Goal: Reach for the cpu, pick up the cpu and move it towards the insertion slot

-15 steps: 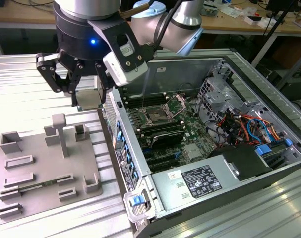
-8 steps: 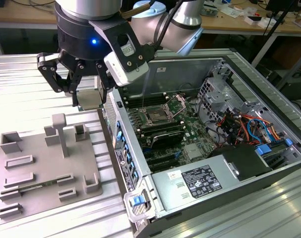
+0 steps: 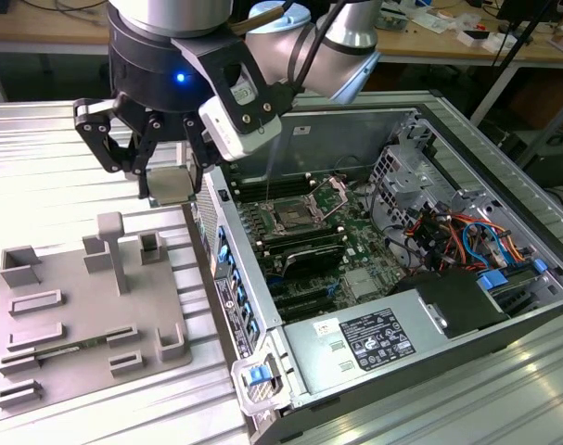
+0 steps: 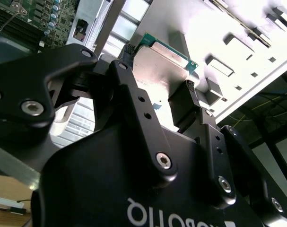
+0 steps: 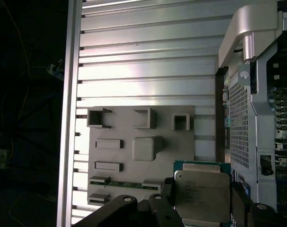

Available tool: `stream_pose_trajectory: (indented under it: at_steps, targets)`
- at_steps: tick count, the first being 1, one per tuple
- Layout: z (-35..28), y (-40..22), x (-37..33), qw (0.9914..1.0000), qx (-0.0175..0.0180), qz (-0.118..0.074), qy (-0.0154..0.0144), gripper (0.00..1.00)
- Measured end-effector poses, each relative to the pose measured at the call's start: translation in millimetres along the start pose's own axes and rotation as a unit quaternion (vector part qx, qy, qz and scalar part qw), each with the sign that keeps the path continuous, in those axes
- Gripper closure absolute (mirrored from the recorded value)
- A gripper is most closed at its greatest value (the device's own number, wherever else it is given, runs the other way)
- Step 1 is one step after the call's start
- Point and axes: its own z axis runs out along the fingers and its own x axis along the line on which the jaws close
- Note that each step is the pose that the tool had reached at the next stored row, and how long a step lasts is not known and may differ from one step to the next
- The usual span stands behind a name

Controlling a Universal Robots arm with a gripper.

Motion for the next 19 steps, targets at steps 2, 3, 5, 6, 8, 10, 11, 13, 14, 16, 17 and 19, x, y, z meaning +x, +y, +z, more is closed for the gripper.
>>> stream_pose_trajectory:
  at_steps: [2, 3, 5, 6, 8, 10, 11, 13, 14, 16, 17, 19]
  targets:
    - [0.0, 0.0, -0.6, 1.00000, 0.0000, 0.000, 0.0000, 0.45]
    - [0.0, 0.0, -1.2, 1.00000, 0.0000, 0.000, 0.0000, 0.45]
    - [0.0, 0.0, -2.5, 1.00000, 0.0000, 0.000, 0.0000, 0.45]
    - [-0.1, 0.0, -3.3, 1.00000, 0.0000, 0.000, 0.0000, 0.45]
    - [-0.1, 0.0, -4.6, 1.00000, 0.0000, 0.000, 0.0000, 0.45]
    - [-0.1, -0.1, -5.9, 1.00000, 0.0000, 0.000, 0.0000, 0.45]
    - [-0.1, -0.1, -6.7, 1.00000, 0.0000, 0.000, 0.0000, 0.45]
    - [-0.1, -0.1, -7.8, 1.00000, 0.0000, 0.000, 0.0000, 0.45]
    - [-0.1, -0.1, -8.3, 1.00000, 0.0000, 0.000, 0.0000, 0.45]
    - [-0.1, -0.1, -9.6, 1.00000, 0.0000, 0.000, 0.0000, 0.45]
    - [-0.1, -0.1, -10.3, 1.00000, 0.0000, 0.000, 0.0000, 0.45]
    - [-0.1, -0.1, -12.1, 1.00000, 0.0000, 0.000, 0.0000, 0.45]
